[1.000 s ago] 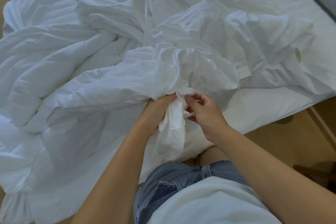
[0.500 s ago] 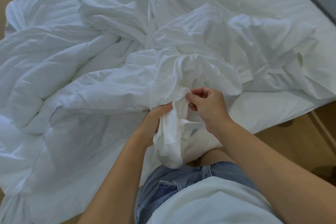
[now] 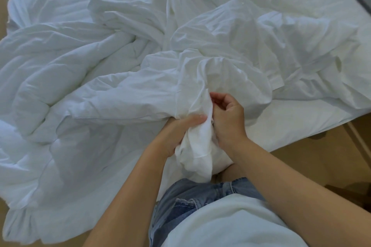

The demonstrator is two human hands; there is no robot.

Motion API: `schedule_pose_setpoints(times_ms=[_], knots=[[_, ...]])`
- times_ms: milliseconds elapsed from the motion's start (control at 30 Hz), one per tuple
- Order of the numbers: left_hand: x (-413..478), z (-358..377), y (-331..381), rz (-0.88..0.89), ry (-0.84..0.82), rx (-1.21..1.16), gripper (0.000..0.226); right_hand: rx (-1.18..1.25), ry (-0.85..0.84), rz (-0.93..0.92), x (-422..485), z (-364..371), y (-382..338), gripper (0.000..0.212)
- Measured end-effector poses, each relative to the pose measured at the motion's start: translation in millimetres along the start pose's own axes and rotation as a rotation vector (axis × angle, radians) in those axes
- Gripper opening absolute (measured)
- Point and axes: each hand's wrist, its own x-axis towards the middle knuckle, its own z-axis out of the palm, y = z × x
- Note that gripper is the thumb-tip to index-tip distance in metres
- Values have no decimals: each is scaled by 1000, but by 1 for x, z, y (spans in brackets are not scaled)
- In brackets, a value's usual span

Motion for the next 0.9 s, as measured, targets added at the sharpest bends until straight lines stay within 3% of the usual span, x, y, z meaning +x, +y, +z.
schedule_pose_setpoints(times_ms=[100,200,267,333,433,567,667,767,833,900], knots=[[3,3,-7,11,120,-98,37,-163,3,15,-13,-10,14,24],[5,1,-11,-27,102,-192,10,-223,20,235,-16,-21,18,26],[5,-1,-8,-56,52,-197,10,-125,-128,471,-12,-24,14,31],[5,-2,-5,-54,13,-124,12,-10,-279,580,-6,-26,4,33],[3,-2,1,-50,34,-23,24,-32,-331,543,6,-20,-5,21],[0,4,4,39,128,172,47,-63,-138,484,15,5,-6,14],[-5,3,1,150,232,257,25,4,-141,492,9,20,-1,20],[-18,-10,9,201,250,328,17,76,-151,442,6,24,-2,24],[-28,-31,21,273,312,374,17,201,-54,381,14,10,-10,31],[-30,-58,30,333,434,276,16,258,26,323,20,-20,-19,28]])
